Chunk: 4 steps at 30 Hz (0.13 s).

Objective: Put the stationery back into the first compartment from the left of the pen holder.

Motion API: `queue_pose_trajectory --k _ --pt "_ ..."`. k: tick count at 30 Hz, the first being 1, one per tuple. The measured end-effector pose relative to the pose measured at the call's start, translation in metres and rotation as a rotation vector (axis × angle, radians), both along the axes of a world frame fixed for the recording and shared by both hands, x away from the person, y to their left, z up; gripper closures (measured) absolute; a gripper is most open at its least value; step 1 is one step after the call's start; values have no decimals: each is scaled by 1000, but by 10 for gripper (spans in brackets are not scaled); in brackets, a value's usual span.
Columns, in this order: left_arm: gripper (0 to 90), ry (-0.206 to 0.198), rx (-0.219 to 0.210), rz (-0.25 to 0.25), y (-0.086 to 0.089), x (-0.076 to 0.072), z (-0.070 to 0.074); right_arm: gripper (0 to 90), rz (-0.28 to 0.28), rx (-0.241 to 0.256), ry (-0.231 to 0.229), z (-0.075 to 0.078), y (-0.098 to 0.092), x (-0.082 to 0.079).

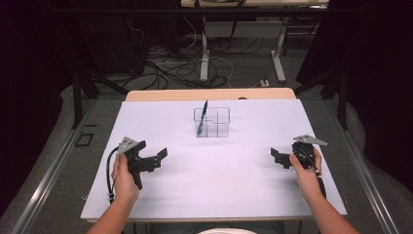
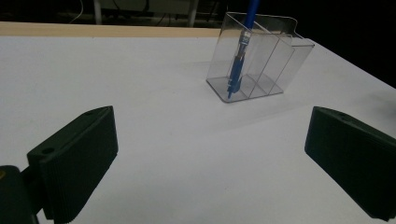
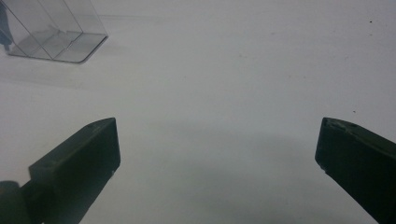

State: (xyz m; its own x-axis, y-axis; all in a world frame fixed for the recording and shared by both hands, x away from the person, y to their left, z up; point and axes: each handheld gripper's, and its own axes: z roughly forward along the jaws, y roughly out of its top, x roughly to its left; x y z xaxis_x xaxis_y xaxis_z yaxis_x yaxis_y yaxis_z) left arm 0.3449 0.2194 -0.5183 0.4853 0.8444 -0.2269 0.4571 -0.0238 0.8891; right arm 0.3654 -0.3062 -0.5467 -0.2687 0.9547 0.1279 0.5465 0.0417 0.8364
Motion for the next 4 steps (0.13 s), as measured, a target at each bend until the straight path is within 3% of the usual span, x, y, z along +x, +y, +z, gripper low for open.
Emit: queue_pose_trajectory --k 4 --pt "25 1 1 1 1 0 0 0 -3 -4 4 -1 0 0"
